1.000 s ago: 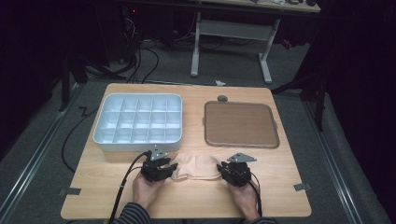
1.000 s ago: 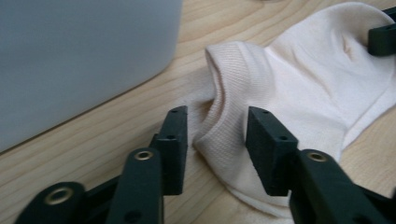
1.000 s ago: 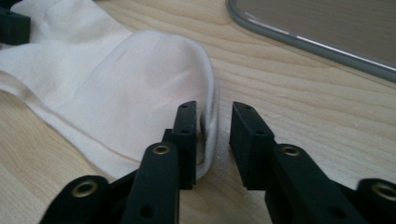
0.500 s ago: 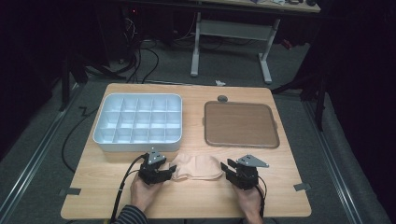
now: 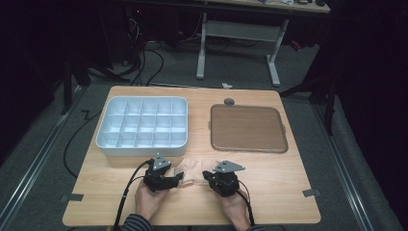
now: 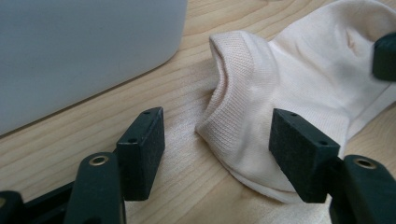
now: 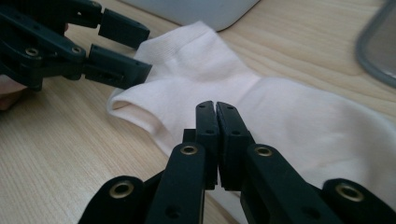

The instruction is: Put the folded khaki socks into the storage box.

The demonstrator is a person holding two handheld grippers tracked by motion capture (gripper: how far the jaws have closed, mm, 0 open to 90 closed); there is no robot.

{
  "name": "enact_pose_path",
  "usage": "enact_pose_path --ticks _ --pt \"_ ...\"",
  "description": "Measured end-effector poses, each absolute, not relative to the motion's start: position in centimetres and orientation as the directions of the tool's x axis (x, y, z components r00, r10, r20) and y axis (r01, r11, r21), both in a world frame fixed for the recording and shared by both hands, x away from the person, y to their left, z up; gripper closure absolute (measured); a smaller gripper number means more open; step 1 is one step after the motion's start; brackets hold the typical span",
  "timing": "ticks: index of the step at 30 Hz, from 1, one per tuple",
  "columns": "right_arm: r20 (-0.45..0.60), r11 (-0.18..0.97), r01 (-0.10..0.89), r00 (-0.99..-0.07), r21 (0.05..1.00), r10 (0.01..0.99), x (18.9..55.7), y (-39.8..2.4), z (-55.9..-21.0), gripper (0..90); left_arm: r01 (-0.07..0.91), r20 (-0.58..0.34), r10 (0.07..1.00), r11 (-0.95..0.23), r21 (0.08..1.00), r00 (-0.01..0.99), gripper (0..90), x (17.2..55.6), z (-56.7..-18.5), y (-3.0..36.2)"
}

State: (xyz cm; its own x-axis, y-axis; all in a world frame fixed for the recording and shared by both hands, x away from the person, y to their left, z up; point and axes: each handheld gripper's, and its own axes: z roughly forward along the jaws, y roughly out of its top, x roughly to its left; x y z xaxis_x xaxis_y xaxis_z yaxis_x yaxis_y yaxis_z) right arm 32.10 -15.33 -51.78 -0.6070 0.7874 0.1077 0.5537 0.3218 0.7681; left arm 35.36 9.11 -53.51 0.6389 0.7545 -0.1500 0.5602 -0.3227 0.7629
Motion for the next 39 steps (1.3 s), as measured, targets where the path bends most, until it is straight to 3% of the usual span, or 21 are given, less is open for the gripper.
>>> enact_pose_path --ticks 2,9,15,23,27,39 --pt "0.097 0.338 0.552 -0.614 0.762 0.784 32.2 -14.8 -52.1 88.8 0.572 -0.164 0.759 -0.309 0.760 0.629 44.0 35.3 -53.5 9.2" --pt "0.079 0.376 0.566 -0.621 0.734 0.780 32.4 -14.1 -53.0 89.7 0.597 -0.186 0.767 -0.297 0.745 0.614 46.2 35.5 -53.3 8.9" --pt "0.056 0.393 0.547 -0.631 0.739 0.774 32.2 -14.1 -53.2 89.9 0.554 -0.099 0.768 -0.360 0.751 0.633 48.4 35.1 -53.3 7.7" --pt "0.032 0.403 0.532 -0.631 0.745 0.775 32.0 -13.9 -53.2 90.0 0.543 -0.088 0.770 -0.359 0.759 0.632 68.4 35.1 -53.4 7.5" --pt "0.037 0.399 0.535 -0.629 0.744 0.776 32.0 -13.9 -53.2 90.0 0.567 -0.156 0.757 -0.319 0.759 0.634 78.9 35.3 -53.5 7.7" --pt "0.041 0.397 0.538 -0.629 0.743 0.776 32.0 -14.0 -53.2 90.0 0.582 -0.256 0.693 -0.284 0.762 0.674 80.9 36.0 -53.0 9.1"
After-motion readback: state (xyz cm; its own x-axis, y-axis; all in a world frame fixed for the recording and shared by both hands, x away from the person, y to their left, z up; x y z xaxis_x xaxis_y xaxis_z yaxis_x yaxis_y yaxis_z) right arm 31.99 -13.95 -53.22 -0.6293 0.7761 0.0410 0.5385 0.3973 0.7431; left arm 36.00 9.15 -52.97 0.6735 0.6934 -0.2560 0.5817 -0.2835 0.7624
